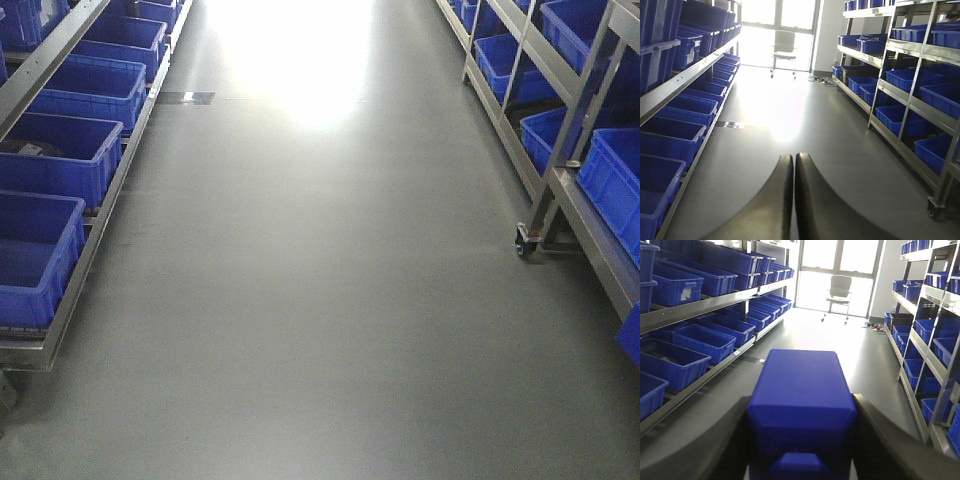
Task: Pour parts from conveyor to right shelf
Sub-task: 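Turn into the aisle between bin shelves and drive forward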
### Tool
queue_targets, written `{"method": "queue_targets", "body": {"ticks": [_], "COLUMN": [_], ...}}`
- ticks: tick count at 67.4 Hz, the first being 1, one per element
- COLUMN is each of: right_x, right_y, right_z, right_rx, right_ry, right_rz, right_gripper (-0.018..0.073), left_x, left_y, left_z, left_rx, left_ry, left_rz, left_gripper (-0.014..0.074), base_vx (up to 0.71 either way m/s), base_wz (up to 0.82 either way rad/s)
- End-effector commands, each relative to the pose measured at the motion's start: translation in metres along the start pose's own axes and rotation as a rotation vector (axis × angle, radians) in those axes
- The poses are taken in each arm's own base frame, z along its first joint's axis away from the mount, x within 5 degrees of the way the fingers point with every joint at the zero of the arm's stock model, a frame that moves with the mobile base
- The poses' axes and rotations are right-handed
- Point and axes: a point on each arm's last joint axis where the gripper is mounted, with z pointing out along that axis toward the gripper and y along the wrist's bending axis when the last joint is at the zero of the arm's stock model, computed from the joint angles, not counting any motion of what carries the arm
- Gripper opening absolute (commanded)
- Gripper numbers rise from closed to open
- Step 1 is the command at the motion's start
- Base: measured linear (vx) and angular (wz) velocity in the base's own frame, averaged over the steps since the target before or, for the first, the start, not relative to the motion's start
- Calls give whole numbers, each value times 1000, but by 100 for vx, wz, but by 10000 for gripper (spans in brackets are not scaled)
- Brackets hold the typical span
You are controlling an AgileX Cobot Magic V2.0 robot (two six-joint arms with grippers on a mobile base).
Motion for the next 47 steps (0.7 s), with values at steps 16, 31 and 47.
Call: {"method": "queue_targets", "body": {"ticks": [16,31,47], "right_x": [-16,-16,-16], "right_y": [-3,-3,-3], "right_z": [-3,-3,-3], "right_rx": [25,25,25], "right_ry": [-102,-102,-102], "right_rz": [-6,-6,-6], "right_gripper": [-1,-1,-1], "left_x": [0,0,0], "left_y": [0,0,0], "left_z": [0,0,0], "left_rx": [14,14,14], "left_ry": [-59,-59,-59], "left_rz": [-13,-13,-13], "left_gripper": [-6,-6,-6], "base_vx": [30,45,55], "base_wz": [-2,-18,-12]}}
